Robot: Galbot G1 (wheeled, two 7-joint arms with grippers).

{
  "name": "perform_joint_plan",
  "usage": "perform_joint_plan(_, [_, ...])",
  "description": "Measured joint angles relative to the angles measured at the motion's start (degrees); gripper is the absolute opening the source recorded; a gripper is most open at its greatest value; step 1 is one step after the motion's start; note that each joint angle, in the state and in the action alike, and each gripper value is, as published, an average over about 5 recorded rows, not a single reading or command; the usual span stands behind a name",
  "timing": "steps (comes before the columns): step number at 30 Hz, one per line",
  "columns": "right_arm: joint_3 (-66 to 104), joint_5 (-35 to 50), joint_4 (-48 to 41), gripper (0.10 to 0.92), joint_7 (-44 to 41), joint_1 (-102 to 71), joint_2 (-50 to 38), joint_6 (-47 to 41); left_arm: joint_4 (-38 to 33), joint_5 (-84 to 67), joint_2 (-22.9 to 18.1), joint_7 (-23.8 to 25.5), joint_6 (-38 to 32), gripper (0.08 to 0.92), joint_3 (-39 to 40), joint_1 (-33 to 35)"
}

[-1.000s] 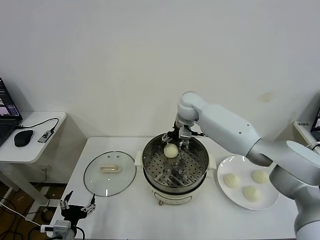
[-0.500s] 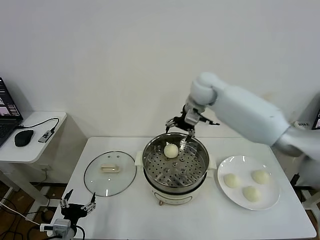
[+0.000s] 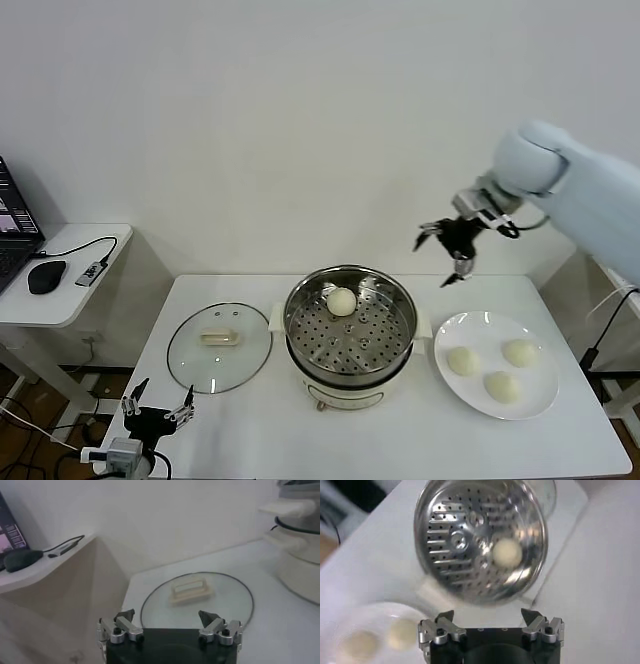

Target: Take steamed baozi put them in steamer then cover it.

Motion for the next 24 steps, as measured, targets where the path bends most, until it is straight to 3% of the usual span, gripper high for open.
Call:
perform_joint_plan(10, [2.2,-4.5,2.0,0.823,0.3,-6.0,-4.0,-10.2,-1.0,0.1,-0.2,0.0,0.2,0.823,0.0,1.2])
perform_joint_plan(24, [12.3,-14.4,-1.5,0.823,1.2,-23.1,-1.9,-11.4,-0.5,0.4,-0.1,0.2,0.7,0.823,0.0,1.0])
